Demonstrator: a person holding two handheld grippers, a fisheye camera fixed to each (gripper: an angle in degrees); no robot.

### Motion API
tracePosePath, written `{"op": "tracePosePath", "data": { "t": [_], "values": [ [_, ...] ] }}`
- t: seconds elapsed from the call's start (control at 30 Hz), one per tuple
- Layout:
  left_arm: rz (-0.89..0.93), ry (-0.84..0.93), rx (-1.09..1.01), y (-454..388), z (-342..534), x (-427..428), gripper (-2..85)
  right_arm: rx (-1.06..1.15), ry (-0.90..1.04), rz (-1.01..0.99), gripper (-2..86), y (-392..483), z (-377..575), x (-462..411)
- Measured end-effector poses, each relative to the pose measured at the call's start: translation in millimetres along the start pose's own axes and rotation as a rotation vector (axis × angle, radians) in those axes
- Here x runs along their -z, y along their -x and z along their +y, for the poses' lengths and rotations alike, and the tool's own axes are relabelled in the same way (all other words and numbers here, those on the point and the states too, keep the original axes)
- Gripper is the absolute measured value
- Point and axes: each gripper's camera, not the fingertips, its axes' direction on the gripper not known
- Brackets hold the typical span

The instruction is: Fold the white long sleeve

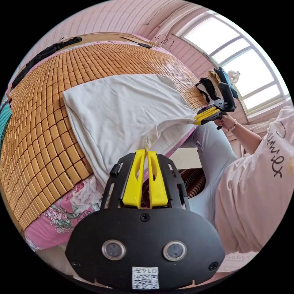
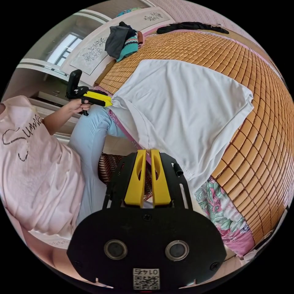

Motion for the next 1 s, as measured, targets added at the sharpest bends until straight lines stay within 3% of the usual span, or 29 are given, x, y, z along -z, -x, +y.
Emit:
{"op": "tracePosePath", "data": {
  "t": [0.2,0.37,0.5,1.0],
  "values": [
    [-0.123,0.119,-0.091,-27.7,0.1,-10.0,5.1,-0.038,0.082,-0.003,2.4,8.6,-0.5,-10.1],
    [-0.138,0.051,-0.157,-44.7,-20.4,-12.1,5.1,-0.351,-0.148,0.174,9.1,3.5,14.4,19.7],
    [-0.118,-0.012,-0.189,-44.7,-48.6,-16.8,5.3,-0.509,-0.216,0.23,11.5,-5.3,34.3,26.3],
    [-0.087,-0.173,-0.383,-80.6,-226.3,-78.6,6.7,-0.671,-0.311,0.052,12.6,-14.7,44.8,2.3]
  ]
}}
